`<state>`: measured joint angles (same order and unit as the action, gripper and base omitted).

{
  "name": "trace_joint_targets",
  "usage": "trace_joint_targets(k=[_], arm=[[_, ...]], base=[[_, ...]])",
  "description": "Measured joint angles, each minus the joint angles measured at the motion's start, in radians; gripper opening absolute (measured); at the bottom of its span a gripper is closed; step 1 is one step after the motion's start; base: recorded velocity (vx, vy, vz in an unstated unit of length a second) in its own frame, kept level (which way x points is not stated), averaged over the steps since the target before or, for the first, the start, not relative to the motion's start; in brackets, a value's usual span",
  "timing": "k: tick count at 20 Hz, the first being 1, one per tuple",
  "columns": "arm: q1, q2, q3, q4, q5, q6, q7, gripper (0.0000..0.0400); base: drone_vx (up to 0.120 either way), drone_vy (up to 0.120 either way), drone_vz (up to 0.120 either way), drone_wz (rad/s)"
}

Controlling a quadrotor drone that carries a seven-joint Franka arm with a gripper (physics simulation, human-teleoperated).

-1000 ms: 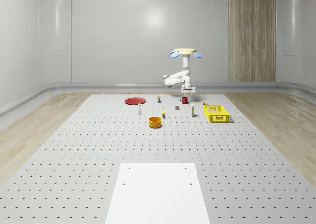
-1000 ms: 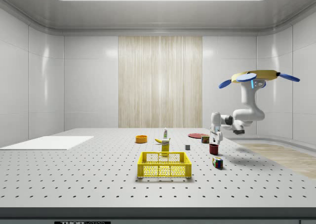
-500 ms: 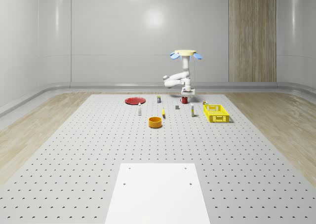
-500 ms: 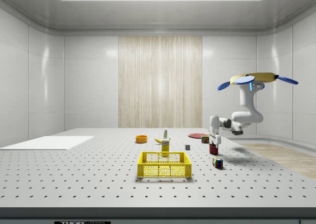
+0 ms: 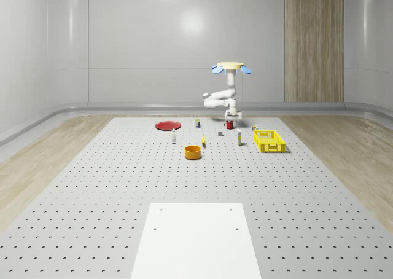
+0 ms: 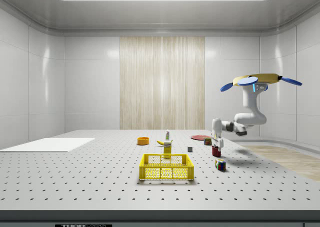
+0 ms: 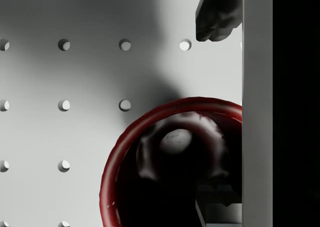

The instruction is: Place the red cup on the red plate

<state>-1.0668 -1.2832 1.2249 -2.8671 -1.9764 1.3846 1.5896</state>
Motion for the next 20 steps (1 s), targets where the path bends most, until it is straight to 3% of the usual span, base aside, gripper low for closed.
trace_joint_targets(k=[16,18,20], arm=[[-0.013,-0.050,-0.026,-0.001,-0.012,0.055,0.018,0.0400],[-0.016,-0.054,-0.025,-0.001,-0.010,0.059,0.021,0.0282],[-0.018,-0.059,-0.025,0.000,-0.008,0.063,0.024,0.0211]], base=[[0.000,0.000,0.000,0.000],[0.000,0.000,0.000,0.000],[0.000,0.000,0.000,0.000]])
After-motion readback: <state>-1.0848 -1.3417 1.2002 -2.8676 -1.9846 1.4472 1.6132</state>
